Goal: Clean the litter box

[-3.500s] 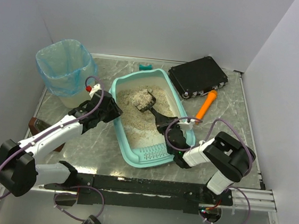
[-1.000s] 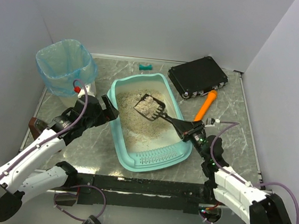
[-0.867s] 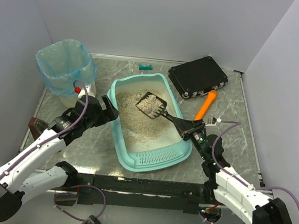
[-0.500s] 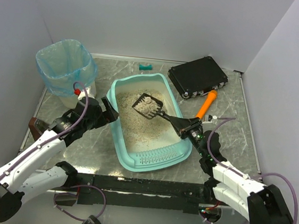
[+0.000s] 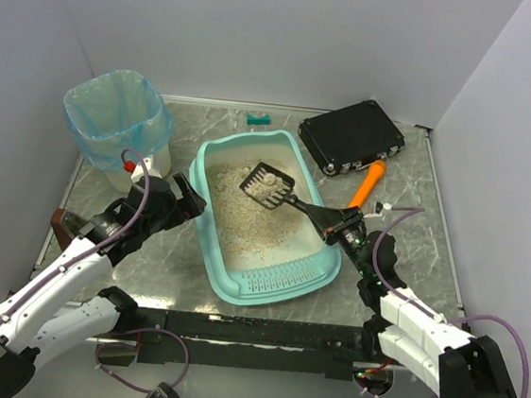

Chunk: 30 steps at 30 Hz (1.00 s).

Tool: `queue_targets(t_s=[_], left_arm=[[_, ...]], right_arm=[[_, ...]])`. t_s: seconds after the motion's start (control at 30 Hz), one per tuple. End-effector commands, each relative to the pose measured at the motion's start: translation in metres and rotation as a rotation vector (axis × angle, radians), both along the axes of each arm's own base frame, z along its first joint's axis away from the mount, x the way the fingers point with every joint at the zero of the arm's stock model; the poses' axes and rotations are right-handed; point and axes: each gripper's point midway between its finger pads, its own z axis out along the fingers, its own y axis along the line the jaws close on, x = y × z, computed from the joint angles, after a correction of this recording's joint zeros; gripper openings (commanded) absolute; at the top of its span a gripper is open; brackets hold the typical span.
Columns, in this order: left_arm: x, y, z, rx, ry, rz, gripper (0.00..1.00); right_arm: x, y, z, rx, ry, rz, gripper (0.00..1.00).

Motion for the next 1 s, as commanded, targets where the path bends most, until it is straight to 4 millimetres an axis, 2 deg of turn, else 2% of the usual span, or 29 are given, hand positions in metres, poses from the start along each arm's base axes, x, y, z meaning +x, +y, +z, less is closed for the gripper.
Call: queue_targets(t_s=[0.0,0.07,0.17,0.2,0.23,0.27,0.33,0.47,0.53,0.57,0.6,0.7,0.73,0.8,0.83,0.9,0.93,0.97], left_arm=[[0.001,0.001,0.008,-0.023,-0.019,0.022,0.97],[0.0,0.001,0.008,-0.027,-0.017,0.022,0.97],[0.0,0.0,0.004,-0.035,-0.018,0.022,0.97],[0.0,0.0,0.004,-0.038,-0.017,0.022,0.97],[-0.001,0.0,0.003,-0.033,-0.009,0.019,0.97],[-0.001,0.0,0.003,-0.029,-0.005,0.018,0.97],[-0.002,0.003,0.004,-0.021,-0.003,0.027,0.97],[-0.002,0.004,-0.003,-0.028,-0.005,0.036,0.97],[-0.003,0.002,-0.002,-0.025,0.002,0.022,0.97],[-0.003,0.002,0.001,-0.025,0.001,0.022,0.97],[-0.004,0.002,0.0,-0.024,0.005,0.022,0.97],[-0.003,0.003,-0.001,-0.034,-0.001,0.034,0.97],[-0.004,0.003,-0.002,-0.035,0.001,0.032,0.97],[-0.005,0.003,0.001,-0.035,0.0,0.029,0.97],[-0.006,0.004,0.0,-0.03,0.007,0.034,0.97],[-0.006,0.009,0.001,-0.023,-0.001,0.057,0.97],[-0.006,0.01,0.002,-0.022,-0.004,0.063,0.97],[-0.005,0.01,0.005,-0.024,-0.01,0.062,0.97]], right_arm=[[-0.001,0.004,0.037,0.061,-0.108,0.041,0.0],[0.006,-0.004,0.032,0.058,-0.087,-0.017,0.0],[-0.001,0.023,0.047,0.037,-0.124,0.086,0.0],[-0.002,0.026,0.048,0.052,-0.112,0.106,0.0],[0.0,0.022,0.05,0.067,-0.122,0.099,0.0],[0.001,0.015,0.039,0.067,-0.095,0.074,0.0],[0.006,0.004,0.029,0.065,-0.061,0.008,0.0],[-0.001,0.027,0.044,0.042,-0.103,0.084,0.0],[0.004,0.01,0.043,0.061,-0.097,0.03,0.0],[0.006,0.005,0.029,0.041,-0.054,-0.002,0.0],[0.009,0.002,0.029,0.03,-0.053,-0.033,0.0],[0.004,0.019,0.042,0.016,-0.094,0.032,0.0],[0.005,0.015,0.044,0.025,-0.101,0.025,0.0],[0.01,0.001,0.03,0.022,-0.06,-0.029,0.0],[0.011,-0.004,0.031,0.016,-0.066,-0.058,0.0],[0.006,0.011,0.04,-0.02,-0.104,-0.002,0.0],[0.002,0.02,0.039,-0.034,-0.1,0.05,0.0],[0.003,0.022,0.042,-0.022,-0.1,0.056,0.0]])
